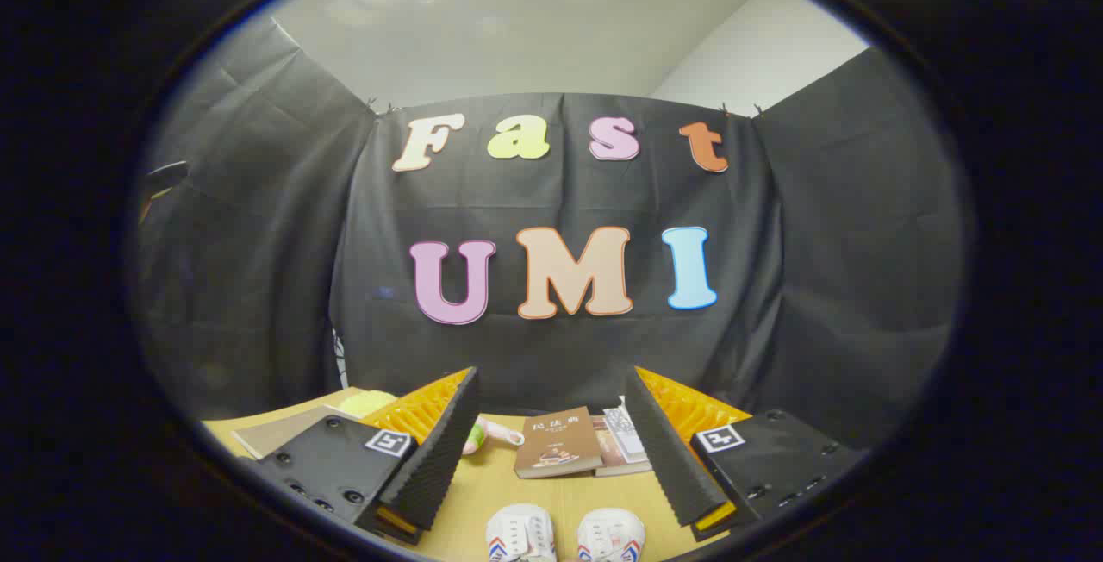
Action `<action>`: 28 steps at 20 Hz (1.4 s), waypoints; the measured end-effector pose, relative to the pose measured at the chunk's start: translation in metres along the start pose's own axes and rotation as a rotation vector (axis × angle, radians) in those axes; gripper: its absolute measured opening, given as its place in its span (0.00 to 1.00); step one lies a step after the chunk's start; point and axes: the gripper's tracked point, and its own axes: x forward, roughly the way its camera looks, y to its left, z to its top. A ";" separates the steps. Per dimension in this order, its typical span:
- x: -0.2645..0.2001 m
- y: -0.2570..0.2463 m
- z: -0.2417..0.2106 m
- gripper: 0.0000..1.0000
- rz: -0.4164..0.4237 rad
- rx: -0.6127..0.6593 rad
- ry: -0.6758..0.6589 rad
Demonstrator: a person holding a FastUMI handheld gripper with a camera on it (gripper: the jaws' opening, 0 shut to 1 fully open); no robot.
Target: Open the storage box then place both shoes into the box .Put the left shoe in first, then the right shoe, with the right side of both shoes facing outward in a uniform manner.
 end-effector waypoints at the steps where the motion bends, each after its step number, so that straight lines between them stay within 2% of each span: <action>1: -0.001 0.001 0.003 1.00 0.000 -0.002 -0.005; 20: -0.004 0.010 0.006 1.00 0.045 0.008 -0.002; 28: -0.006 0.019 -0.028 1.00 0.126 0.151 0.100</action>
